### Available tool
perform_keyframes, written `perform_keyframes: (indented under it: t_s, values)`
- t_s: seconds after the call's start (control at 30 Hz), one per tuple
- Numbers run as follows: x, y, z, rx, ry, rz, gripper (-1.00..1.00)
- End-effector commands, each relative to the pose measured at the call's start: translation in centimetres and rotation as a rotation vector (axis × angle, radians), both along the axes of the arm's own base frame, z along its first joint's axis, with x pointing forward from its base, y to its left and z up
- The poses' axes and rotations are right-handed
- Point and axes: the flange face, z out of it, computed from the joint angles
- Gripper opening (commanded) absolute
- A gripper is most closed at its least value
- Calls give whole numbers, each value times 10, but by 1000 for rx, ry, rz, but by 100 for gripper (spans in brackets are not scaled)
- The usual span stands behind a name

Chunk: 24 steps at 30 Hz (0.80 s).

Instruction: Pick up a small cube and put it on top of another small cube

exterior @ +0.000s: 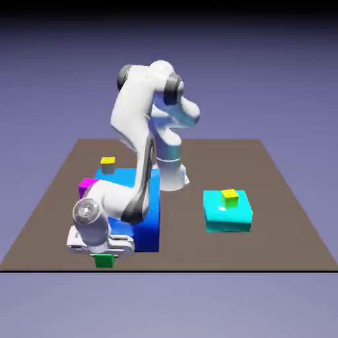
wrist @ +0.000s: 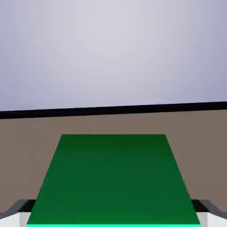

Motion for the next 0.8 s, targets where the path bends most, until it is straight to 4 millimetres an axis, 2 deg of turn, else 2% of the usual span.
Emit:
perform_keyframes:
  t_s: [0.0,0.07,0.2,0.33,0.43,0.57,0.7,0.73,0.77]
  values:
    - [6,0,20,-3,1,1,-100]
    - [8,0,27,-3,0,1,-100]
    - [10,125,62,66,-9,194,-100]
    - [-17,246,98,103,-10,405,-100]
    - [-55,327,123,107,-7,572,-100]
    - [-126,416,150,79,-2,799,-100]
    - [-212,479,168,11,-1,1023,-100]
    - [-224,486,169,-3,-1,1055,-100]
    - [-225,486,169,-3,-1,1055,-100]
